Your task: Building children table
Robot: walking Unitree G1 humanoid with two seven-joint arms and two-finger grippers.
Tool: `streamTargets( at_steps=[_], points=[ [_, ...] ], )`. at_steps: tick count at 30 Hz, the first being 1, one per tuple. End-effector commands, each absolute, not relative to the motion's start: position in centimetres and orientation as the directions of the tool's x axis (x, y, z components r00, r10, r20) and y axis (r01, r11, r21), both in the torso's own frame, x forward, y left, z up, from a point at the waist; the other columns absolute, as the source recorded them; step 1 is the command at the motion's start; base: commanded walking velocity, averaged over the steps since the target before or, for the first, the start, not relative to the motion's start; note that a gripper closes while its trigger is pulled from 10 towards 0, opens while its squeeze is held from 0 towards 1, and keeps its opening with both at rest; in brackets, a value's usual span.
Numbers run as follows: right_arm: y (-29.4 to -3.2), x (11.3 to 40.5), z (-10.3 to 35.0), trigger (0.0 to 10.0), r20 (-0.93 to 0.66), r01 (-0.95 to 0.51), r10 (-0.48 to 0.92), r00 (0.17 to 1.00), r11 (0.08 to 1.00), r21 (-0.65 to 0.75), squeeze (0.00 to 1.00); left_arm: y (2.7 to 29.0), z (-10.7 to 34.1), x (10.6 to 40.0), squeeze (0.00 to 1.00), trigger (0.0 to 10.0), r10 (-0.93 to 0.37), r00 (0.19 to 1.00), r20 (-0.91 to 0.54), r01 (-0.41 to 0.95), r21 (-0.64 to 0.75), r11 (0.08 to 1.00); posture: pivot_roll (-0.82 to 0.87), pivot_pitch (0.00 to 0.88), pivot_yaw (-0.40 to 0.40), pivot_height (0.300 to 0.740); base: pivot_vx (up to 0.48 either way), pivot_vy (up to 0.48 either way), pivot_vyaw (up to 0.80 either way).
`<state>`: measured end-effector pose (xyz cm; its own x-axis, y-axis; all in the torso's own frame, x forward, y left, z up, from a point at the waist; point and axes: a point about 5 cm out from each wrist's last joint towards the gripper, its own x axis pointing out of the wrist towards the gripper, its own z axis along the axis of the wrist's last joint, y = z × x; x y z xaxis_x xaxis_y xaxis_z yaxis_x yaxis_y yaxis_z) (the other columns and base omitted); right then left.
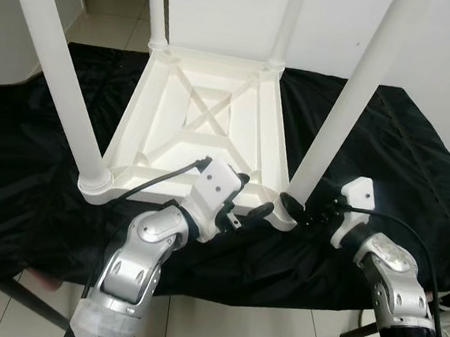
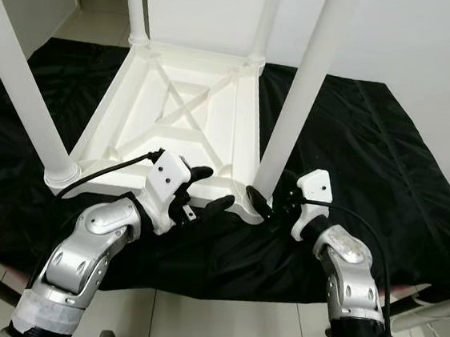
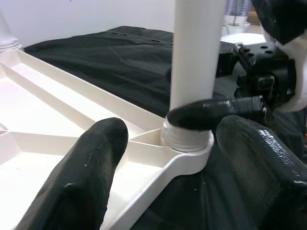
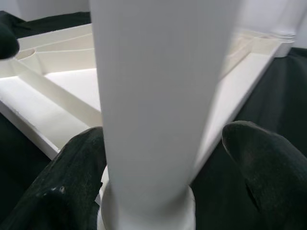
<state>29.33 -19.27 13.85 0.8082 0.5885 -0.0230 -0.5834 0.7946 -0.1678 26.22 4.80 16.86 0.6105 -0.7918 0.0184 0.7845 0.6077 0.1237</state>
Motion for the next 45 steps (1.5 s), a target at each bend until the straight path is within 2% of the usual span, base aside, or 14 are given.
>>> streamTargets(
  at_steps=[1,4,5,6,7,16,17,22,24,27,28,35,38,45],
  points=[
    [-18.9,29.9,13.7,10.0,-0.049,-0.612,0.615,0.787,0.766,-0.195,0.00,5.0,16.9,26.7,0.00,10.0,-0.738,0.674,0.029,0.730,0.124,0.672,-0.05,0.001,-0.017,0.740,0.000,0.000,0.00],
    [-18.3,30.4,13.5,10.0,-0.062,-0.642,0.644,0.762,0.740,-0.202,0.00,5.0,17.0,26.7,0.00,10.0,-0.739,0.673,0.028,0.731,0.130,0.670,-0.05,0.000,-0.019,0.740,0.000,0.000,0.00],
    [-17.8,30.6,13.3,2.4,-0.076,-0.669,0.670,0.738,0.715,-0.202,0.00,5.0,17.0,26.7,0.00,10.0,-0.740,0.672,0.027,0.731,0.133,0.669,-0.04,0.000,-0.025,0.740,0.000,0.000,0.00],
    [-17.8,30.6,13.3,2.4,-0.076,-0.669,0.670,0.738,0.715,-0.202,0.00,5.0,17.0,26.7,0.00,10.0,-0.740,0.672,0.027,0.731,0.133,0.669,-0.04,0.000,-0.025,0.740,0.000,0.000,0.00],
    [-17.4,30.7,13.1,0.0,-0.092,-0.693,0.691,0.717,0.692,-0.202,0.00,5.0,17.0,26.7,0.00,10.0,-0.740,0.672,0.026,0.731,0.136,0.669,-0.03,0.000,-0.027,0.740,0.000,0.000,0.00],
    [-17.5,30.6,12.3,0.0,-0.104,-0.719,0.714,0.693,0.673,-0.172,0.00,5.1,16.9,26.5,0.00,10.0,-0.736,0.677,0.024,0.727,0.134,0.673,-0.02,0.003,-0.035,0.740,0.000,0.000,0.00],
    [-17.7,30.4,12.1,10.0,-0.100,-0.708,0.701,0.706,0.690,-0.152,0.00,5.2,16.8,26.4,0.00,10.0,-0.734,0.678,0.022,0.726,0.133,0.675,-0.03,0.007,-0.034,0.740,0.000,0.000,0.00],
    [-17.9,30.2,12.0,10.0,-0.085,-0.670,0.665,0.742,0.731,-0.127,0.00,5.2,16.8,26.3,0.00,10.0,-0.734,0.679,0.020,0.726,0.131,0.675,-0.03,0.010,-0.035,0.740,0.000,0.000,0.00],
    [-17.8,30.0,12.1,10.0,-0.062,-0.562,0.559,0.827,0.820,-0.107,0.00,5.2,16.7,26.3,0.00,10.0,-0.733,0.679,0.018,0.726,0.129,0.676,-0.03,0.016,-0.037,0.740,0.000,0.000,0.00],
    [-17.8,29.9,12.1,10.0,-0.057,-0.504,0.501,0.864,0.858,-0.103,0.00,5.2,16.7,26.3,0.00,10.0,-0.733,0.680,0.018,0.726,0.128,0.676,-0.03,0.019,-0.036,0.740,0.000,0.000,0.00],
    [-17.6,29.6,12.1,10.0,-0.040,-0.406,0.404,0.914,0.909,-0.098,0.00,5.2,16.6,26.2,0.00,10.0,-0.733,0.680,0.016,0.726,0.124,0.676,-0.04,0.018,-0.034,0.740,0.000,0.000,0.00],
    [-16.5,28.3,11.7,10.0,-0.031,-0.252,0.251,0.967,0.967,-0.042,0.00,5.0,16.4,26.2,0.00,10.0,-0.733,0.680,0.000,0.730,0.100,0.676,-0.05,0.023,-0.034,0.740,0.000,0.000,0.00],
    [-16.2,27.8,11.5,10.0,-0.023,-0.051,0.050,0.998,0.997,-0.059,0.00,5.0,16.3,26.3,0.00,10.0,-0.727,0.686,-0.001,0.725,0.090,0.683,-0.05,0.021,-0.038,0.740,0.000,0.000,0.00],
    [-14.8,27.7,11.7,10.0,-0.010,-0.007,0.007,1.000,1.000,-0.018,0.00,5.1,16.4,26.3,0.00,10.0,-0.716,0.698,0.009,0.713,0.088,0.696,-0.04,0.009,-0.034,0.740,0.000,0.000,0.00]
  ],
)
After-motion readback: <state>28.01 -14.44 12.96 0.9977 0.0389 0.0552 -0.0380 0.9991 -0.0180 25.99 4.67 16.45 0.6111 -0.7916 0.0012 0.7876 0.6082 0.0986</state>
